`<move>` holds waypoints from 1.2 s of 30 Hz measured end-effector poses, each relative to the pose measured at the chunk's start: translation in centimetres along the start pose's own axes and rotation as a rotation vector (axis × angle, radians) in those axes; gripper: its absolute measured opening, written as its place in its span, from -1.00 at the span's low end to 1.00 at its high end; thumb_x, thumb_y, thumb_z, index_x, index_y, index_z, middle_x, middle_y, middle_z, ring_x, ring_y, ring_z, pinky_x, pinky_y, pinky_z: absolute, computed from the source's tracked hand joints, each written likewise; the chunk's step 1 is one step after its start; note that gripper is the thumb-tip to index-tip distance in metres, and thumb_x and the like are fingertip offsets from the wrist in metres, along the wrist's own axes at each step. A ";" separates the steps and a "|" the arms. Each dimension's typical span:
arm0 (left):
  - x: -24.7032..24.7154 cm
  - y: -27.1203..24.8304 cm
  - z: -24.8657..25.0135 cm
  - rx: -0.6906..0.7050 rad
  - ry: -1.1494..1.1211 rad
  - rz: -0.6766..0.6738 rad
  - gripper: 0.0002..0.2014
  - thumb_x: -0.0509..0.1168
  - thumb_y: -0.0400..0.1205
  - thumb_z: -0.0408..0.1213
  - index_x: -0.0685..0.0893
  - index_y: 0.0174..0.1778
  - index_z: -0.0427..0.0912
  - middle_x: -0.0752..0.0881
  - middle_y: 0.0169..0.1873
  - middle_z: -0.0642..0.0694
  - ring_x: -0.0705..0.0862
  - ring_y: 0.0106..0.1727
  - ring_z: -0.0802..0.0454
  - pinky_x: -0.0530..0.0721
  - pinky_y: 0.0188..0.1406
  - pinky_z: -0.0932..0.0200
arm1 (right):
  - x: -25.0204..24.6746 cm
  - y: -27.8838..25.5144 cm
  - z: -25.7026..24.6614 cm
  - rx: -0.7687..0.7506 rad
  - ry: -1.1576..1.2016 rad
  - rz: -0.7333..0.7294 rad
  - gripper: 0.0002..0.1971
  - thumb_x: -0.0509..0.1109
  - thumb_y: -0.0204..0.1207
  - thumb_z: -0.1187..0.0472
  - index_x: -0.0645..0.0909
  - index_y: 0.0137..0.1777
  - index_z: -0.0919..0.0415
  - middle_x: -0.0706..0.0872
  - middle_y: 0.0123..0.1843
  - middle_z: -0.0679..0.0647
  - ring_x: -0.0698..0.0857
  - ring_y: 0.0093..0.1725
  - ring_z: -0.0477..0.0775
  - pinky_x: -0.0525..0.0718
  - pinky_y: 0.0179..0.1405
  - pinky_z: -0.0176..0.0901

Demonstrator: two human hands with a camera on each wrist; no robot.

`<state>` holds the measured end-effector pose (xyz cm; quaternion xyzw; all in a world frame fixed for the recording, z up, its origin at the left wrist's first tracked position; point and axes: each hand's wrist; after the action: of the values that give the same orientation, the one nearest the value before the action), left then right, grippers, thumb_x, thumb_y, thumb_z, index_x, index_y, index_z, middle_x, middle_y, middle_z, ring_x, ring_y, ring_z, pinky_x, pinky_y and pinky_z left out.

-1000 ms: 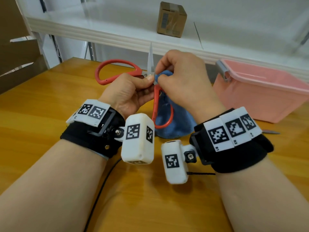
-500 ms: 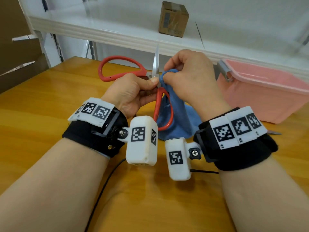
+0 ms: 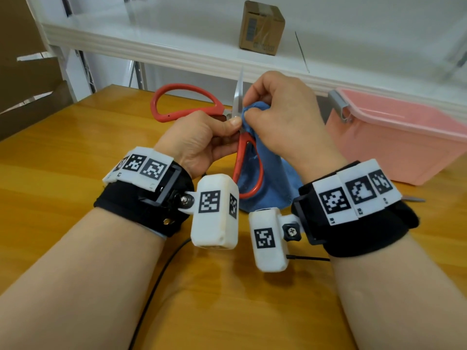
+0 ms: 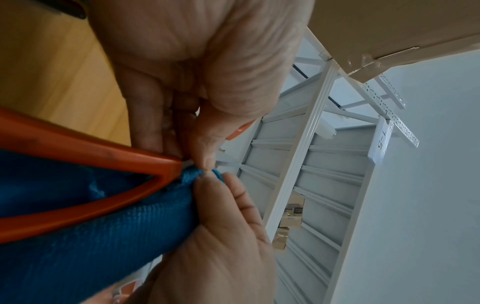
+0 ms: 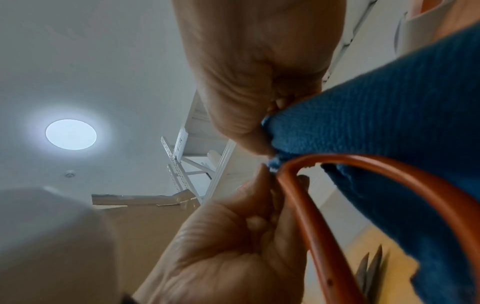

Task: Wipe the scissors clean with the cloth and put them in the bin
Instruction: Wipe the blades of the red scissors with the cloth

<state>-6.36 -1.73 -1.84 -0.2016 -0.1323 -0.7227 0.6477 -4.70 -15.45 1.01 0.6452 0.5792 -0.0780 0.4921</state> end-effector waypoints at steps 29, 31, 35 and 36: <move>-1.1 1.0 0.1 -0.024 -0.380 0.095 -0.91 0.33 0.49 -0.57 0.69 -0.20 -0.34 0.73 -0.32 -0.16 0.76 -0.24 0.02 0.78 0.06 0.12 | 0.9 0.8 0.6 0.225 0.392 0.096 -0.81 0.58 0.43 0.20 0.59 -0.20 0.01 0.74 -0.18 0.04 0.78 -0.13 0.08 0.81 -0.05 0.15; -0.7 0.9 0.0 -0.007 -0.328 0.058 -0.84 0.34 0.52 -0.53 0.74 -0.01 -0.38 0.78 -0.21 -0.17 0.77 -0.14 0.01 0.75 0.13 0.12 | 1.3 0.7 0.5 0.212 0.385 0.100 -0.78 0.60 0.42 0.19 0.56 -0.20 0.02 0.70 -0.18 0.01 0.73 -0.16 0.02 0.80 -0.05 0.08; 0.0 0.5 -0.3 0.023 -0.195 0.038 -0.89 0.34 0.59 -0.47 0.75 -0.02 -0.34 0.78 -0.21 -0.13 0.75 -0.15 0.05 0.77 0.03 0.21 | 1.9 0.3 0.3 0.212 0.408 0.125 -0.67 0.61 0.37 0.22 0.44 -0.26 0.01 0.57 -0.24 -0.03 0.57 -0.24 -0.03 0.76 -0.12 0.10; 0.1 0.5 -0.4 0.021 -0.176 0.039 -0.90 0.34 0.59 -0.47 0.74 -0.03 -0.35 0.77 -0.24 -0.12 0.75 -0.17 0.05 0.78 -0.03 0.24 | 2.0 0.2 0.2 0.217 0.411 0.133 -0.64 0.61 0.34 0.22 0.40 -0.27 0.00 0.55 -0.25 -0.02 0.56 -0.24 0.00 0.77 -0.11 0.16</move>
<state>-5.95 -2.01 -2.16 -0.2604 -0.1922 -0.6878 0.6497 -3.78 -14.21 -0.30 0.7333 0.6117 0.0255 0.2957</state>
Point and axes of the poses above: each hand's wrist, its own y-axis towards the middle knuckle, its own x-axis out of the palm, z = x × y
